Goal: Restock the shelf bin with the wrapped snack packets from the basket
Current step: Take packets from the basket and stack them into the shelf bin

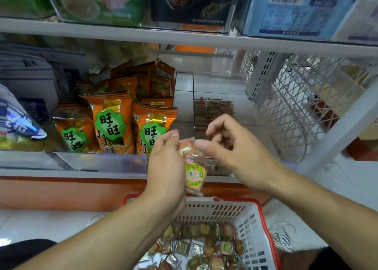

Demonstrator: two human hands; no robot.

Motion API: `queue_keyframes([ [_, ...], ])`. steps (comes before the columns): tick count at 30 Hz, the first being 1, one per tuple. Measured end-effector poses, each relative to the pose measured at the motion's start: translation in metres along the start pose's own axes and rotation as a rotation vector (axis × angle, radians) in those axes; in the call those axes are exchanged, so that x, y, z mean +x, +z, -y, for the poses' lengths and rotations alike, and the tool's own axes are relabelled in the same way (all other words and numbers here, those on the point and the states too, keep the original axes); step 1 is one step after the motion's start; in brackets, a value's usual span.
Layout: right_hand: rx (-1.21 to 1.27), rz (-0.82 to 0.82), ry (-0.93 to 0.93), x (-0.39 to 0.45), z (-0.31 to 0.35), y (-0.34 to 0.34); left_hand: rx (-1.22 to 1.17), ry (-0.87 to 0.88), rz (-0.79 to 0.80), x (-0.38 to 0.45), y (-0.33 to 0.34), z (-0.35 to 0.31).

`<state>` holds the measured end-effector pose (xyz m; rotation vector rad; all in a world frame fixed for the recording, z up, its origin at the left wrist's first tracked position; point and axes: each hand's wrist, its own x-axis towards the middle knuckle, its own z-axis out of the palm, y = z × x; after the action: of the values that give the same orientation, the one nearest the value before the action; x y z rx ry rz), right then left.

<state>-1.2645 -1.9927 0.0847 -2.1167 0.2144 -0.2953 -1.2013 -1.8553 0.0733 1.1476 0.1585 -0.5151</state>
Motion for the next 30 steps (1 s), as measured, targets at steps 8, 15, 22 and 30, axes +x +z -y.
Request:
queue_keyframes([
  [8,-0.023,0.032,0.089,-0.024,0.012,0.006,-0.020,0.010,0.098,-0.004,-0.003,-0.009],
  [15,0.775,0.097,0.345,-0.015,0.011,-0.010,0.019,0.075,0.333,-0.005,-0.003,-0.016],
  [22,0.196,-0.150,-0.174,-0.023,0.013,-0.004,-0.073,0.114,0.318,-0.010,-0.003,-0.020],
  [30,-0.302,-0.188,-0.530,-0.020,0.011,-0.015,0.227,0.026,0.287,-0.009,-0.010,-0.016],
])
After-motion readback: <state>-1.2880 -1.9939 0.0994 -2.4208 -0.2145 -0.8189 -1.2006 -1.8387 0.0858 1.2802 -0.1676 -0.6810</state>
